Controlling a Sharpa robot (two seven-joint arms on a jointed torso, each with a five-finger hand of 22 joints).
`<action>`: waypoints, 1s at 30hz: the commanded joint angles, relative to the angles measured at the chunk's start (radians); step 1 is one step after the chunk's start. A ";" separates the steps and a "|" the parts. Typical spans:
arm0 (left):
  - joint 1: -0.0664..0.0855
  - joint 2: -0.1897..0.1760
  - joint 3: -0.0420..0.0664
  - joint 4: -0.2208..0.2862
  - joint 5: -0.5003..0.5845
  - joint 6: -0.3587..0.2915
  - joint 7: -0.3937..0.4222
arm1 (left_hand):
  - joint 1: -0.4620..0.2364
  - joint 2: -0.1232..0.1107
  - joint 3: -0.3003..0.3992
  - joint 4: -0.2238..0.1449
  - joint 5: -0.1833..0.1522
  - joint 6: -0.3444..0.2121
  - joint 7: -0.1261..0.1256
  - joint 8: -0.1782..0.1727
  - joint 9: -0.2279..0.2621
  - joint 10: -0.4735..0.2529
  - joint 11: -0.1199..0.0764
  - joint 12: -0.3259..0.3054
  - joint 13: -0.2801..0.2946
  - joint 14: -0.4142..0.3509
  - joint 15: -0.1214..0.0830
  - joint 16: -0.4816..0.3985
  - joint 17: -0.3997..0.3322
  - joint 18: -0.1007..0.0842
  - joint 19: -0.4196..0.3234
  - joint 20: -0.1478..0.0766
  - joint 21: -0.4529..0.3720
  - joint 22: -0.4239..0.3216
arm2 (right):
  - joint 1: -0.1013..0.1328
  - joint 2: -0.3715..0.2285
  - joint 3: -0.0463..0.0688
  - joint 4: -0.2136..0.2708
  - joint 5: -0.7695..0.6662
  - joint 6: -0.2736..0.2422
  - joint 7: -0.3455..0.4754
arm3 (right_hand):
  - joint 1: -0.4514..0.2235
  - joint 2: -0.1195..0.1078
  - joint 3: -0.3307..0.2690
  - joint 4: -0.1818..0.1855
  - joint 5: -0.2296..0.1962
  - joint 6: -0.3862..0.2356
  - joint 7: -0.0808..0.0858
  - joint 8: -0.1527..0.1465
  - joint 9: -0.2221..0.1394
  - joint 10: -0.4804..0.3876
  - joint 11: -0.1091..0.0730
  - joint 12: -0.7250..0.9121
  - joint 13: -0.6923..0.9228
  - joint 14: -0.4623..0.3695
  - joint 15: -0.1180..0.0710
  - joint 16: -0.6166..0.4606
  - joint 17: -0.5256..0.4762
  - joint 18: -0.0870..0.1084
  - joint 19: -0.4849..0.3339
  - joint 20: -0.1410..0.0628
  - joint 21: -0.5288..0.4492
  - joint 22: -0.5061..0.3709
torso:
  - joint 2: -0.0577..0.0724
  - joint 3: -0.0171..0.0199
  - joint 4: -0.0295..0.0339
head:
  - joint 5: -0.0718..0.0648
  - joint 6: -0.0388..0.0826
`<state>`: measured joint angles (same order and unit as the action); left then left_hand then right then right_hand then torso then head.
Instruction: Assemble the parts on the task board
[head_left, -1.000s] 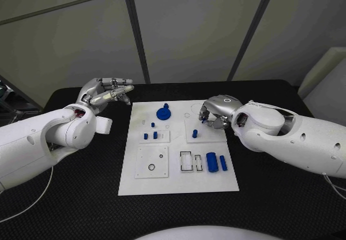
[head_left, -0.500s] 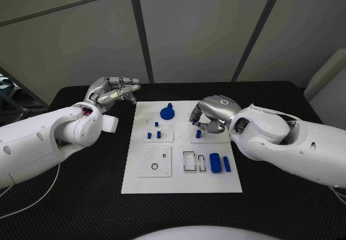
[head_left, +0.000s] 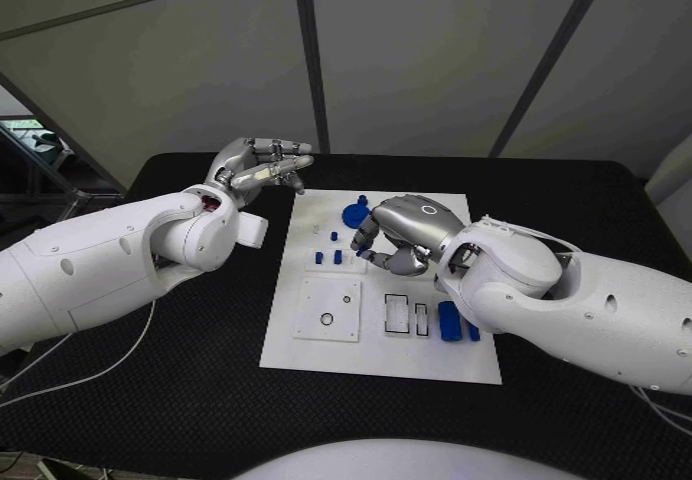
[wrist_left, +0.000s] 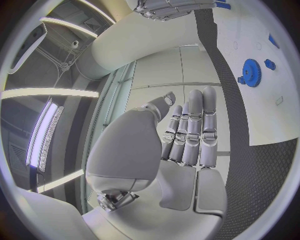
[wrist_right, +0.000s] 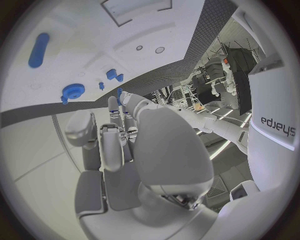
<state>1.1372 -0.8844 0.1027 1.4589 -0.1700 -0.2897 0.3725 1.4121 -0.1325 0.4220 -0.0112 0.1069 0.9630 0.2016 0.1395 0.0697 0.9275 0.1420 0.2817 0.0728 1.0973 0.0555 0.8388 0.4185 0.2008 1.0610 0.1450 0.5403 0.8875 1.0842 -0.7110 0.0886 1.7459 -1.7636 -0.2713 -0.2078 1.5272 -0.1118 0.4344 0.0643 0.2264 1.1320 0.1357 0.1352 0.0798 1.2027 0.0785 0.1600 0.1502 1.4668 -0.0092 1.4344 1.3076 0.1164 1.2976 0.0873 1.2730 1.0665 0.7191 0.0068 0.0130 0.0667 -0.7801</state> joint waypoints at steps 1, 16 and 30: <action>0.002 0.005 0.001 0.000 0.004 0.008 0.005 | 0.000 0.007 -0.005 -0.001 -0.006 0.000 0.004 0.005 -0.001 -0.004 0.001 0.004 -0.001 -0.006 -0.002 -0.004 -0.001 -0.019 -0.006 -0.001 -0.006 -0.001 | -0.025 0.016 -0.001 -0.011 0.033 0.012 0.032 | -0.009 -0.001 0.006 0.001 0.005 0.006 0.001 -0.004 -0.001 0.022 -0.014 -0.006 0.002 0.066 -0.007 0.006 0.057 -0.015 0.003 0.000 0.006 -0.001 | 0.001 0.0006 -0.0022 | 0.018 -0.008; 0.002 0.020 0.001 -0.004 0.004 0.012 0.003 | 0.000 0.007 -0.006 -0.002 -0.006 -0.001 0.005 0.005 -0.001 -0.006 0.001 0.005 -0.002 -0.007 -0.001 -0.004 -0.002 -0.019 -0.007 0.000 -0.007 -0.002 | -0.067 0.060 -0.034 -0.052 0.042 0.053 0.037 | -0.014 -0.003 0.008 -0.004 0.004 0.003 0.004 -0.007 -0.002 0.020 -0.013 -0.010 0.001 0.066 -0.006 0.005 0.054 -0.014 0.000 0.001 0.005 -0.003 | 0.000 0.0028 -0.0018 | 0.042 -0.028; 0.002 0.024 0.001 -0.011 0.004 0.015 -0.001 | -0.001 0.007 -0.011 -0.003 -0.006 -0.010 0.008 0.004 -0.003 -0.015 0.004 0.007 -0.002 -0.012 0.001 -0.006 -0.005 -0.019 -0.010 0.001 -0.010 -0.004 | -0.072 0.068 -0.038 -0.063 0.022 0.078 0.021 | -0.017 -0.005 0.008 -0.007 0.001 0.002 0.005 -0.009 -0.002 0.019 -0.012 -0.012 0.002 0.066 -0.005 0.006 0.055 -0.014 -0.001 0.002 0.004 -0.003 | -0.001 0.0021 -0.0029 | 0.043 -0.037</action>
<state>1.1376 -0.8614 0.1028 1.4477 -0.1695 -0.2867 0.3687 1.4122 -0.1326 0.4193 -0.0140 0.1069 0.9592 0.2054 0.1395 0.0686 0.9169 0.1451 0.2858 0.0720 1.0899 0.0554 0.8389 0.4145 0.2009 1.0573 0.1486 0.5364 0.8846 1.0120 -0.6444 0.0505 1.6825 -1.7280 -0.2116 -0.1819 1.5221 -0.1170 0.4393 0.0594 0.2255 1.1318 0.1356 0.1303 0.0791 1.2098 0.0714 0.1488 0.1501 1.4668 -0.0092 1.4344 1.3074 0.1165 1.2975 0.0873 1.2730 1.0642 0.7186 0.0093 0.0106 0.1098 -0.8163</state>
